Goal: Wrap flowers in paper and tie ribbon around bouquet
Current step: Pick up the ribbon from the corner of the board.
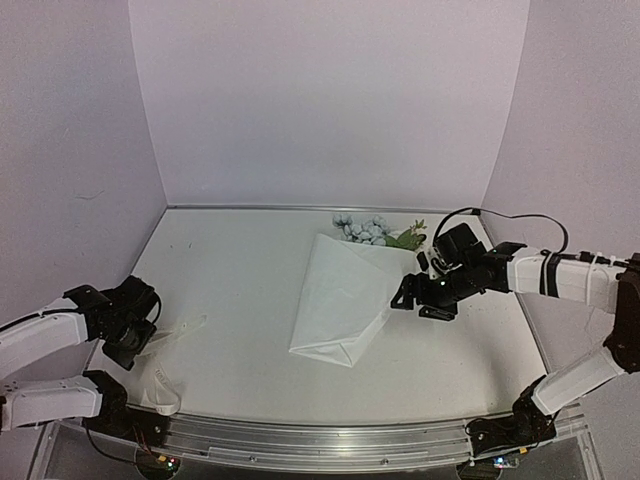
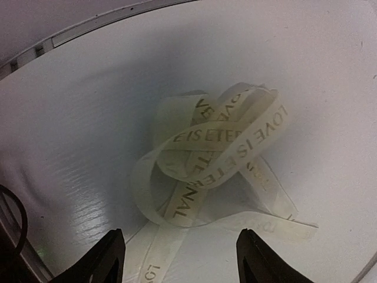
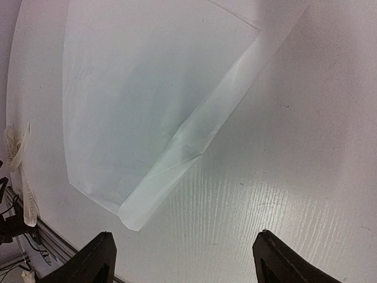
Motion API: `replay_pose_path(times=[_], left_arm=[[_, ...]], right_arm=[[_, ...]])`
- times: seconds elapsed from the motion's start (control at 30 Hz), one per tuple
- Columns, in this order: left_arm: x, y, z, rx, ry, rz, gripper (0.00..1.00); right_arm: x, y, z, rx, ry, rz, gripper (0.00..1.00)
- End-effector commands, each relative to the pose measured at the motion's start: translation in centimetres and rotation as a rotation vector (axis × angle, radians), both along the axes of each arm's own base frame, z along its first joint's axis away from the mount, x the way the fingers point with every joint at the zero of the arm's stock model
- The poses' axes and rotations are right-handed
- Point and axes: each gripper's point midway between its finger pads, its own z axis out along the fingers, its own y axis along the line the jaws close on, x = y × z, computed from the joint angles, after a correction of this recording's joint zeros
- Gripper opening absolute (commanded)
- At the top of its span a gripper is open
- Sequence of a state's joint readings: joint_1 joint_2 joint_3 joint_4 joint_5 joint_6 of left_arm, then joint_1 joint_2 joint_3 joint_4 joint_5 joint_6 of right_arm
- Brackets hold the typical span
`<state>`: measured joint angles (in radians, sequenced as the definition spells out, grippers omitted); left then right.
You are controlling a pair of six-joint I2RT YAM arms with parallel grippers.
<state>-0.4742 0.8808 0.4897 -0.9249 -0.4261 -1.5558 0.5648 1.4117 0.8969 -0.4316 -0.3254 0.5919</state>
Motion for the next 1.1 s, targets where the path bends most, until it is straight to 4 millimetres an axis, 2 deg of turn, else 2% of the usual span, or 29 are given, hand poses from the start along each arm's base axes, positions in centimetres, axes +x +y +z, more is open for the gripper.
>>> replay_pose_path(times=[0.0,0.17,0.27,0.33,0.47,0.53,0.57,0.6,0.7,0.8,0.83,0.97,1.07], left_arm=[[-0.4,1.2,-0.8,0.011,0.001,0.091,0.69],[1.6,0.8,-1.9,-0.022,-0.015,0.073,0.74],[3.0,0.6,-2.5,-0.063,-0.036,0.055,0.72],[3.2,0.5,-3.3,-0.091,-0.017,0.060,0.62],[3.5,0.2,-3.2,-0.105,-0.008,0.047,0.27],[4.8,-0.2,-1.7,-0.102,-0.049,-0.008,0.06],[5.9,-0.6,-0.5,-0.102,-0.083,-0.049,0.01],[7.1,-1.3,0.9,-0.103,-0.112,-0.110,0.00],[10.7,-4.9,5.2,-0.133,-0.213,-0.349,0.00],[13.2,-11.1,8.9,-0.204,-0.323,-0.616,0.00],[13.4,-14.0,10.1,-0.239,-0.344,-0.721,0.00],[13.7,-22.5,13.7,-0.354,-0.419,-1.009,0.00],[13.5,-27.0,16.1,-0.397,-0.451,-1.113,0.00]], right_arm=[[0.5,0.4,1.0,0.031,-0.070,-0.006,0.82],[0.2,0.8,0.9,0.050,-0.064,0.002,0.82],[0.1,0.8,1.0,0.052,-0.067,0.006,0.81],[0.0,0.8,1.1,0.054,-0.068,0.007,0.81],[-0.2,0.7,1.2,0.055,-0.072,0.006,0.79],[-0.4,0.6,1.4,0.055,-0.069,0.006,0.77],[-0.5,0.6,1.6,0.056,-0.067,0.008,0.76],[-0.8,0.8,1.8,0.054,-0.070,0.015,0.75],[-1.3,1.2,2.8,0.041,-0.107,0.047,0.74],[-1.8,2.6,4.2,0.034,-0.174,0.123,0.75],[-1.9,3.3,4.9,0.041,-0.208,0.152,0.75],[-2.3,6.5,7.6,0.096,-0.385,0.291,0.75],[-2.6,9.3,9.7,0.126,-0.514,0.415,0.76]])
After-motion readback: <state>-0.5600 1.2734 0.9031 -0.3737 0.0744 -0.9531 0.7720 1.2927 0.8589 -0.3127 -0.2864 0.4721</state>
